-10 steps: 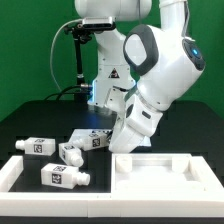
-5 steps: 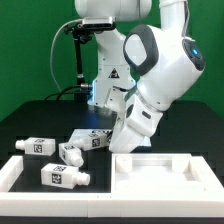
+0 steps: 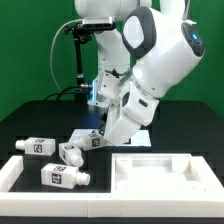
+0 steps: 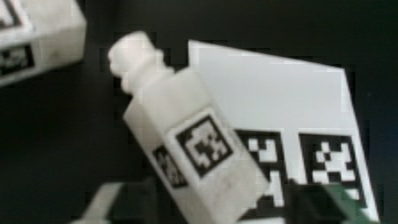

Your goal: Assemble one leg

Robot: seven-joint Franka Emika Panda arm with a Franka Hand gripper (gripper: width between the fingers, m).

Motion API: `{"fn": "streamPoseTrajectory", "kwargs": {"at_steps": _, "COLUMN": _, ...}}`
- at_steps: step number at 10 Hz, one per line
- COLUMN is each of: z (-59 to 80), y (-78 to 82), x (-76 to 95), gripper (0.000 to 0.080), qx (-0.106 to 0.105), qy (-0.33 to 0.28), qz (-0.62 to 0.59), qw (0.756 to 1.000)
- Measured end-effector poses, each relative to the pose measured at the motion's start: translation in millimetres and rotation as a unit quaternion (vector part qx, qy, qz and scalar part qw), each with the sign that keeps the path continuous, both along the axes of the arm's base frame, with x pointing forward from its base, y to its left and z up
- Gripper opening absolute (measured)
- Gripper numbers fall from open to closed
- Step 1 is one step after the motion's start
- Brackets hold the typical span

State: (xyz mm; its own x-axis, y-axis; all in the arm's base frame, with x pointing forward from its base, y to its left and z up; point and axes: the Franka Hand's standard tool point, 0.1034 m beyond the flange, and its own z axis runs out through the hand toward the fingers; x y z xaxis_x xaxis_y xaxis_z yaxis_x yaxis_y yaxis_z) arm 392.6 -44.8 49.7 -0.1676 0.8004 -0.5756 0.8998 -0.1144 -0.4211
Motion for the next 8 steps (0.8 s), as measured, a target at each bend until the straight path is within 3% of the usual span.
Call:
{"fn": "streamPoseTrajectory", "kwargs": {"at_steps": 1, "z": -1.1, "y": -10.9, "x": -2.8, "gripper": 0.05, "qx": 0.0, "qy": 0.007, "qz": -0.006, "qw": 1.0}}
{"fn": "streamPoseTrajectory", "kwargs": {"at_steps": 2, "z": -5.0, "y": -18.6, "x": -6.5, "gripper": 0.062, "qx": -0.001, "qy": 0.015, "qz": -0.01, "qw": 1.0}}
{"fn": "streamPoseTrajectory", "kwargs": {"at_steps": 3, "z": -11.0, "y": -22.6, "x": -9.9, "gripper": 0.0642, "qx": 0.001, "qy": 0.021, "qz": -0.012, "qw": 1.0}}
{"fn": "streamPoseTrajectory", "kwargs": {"at_steps": 8, "z": -29.2, "y": -16.3, "x": -26.6, "gripper": 0.0649, "qx": 0.001, "qy": 0.037, "qz": -0.007, "qw": 0.999}}
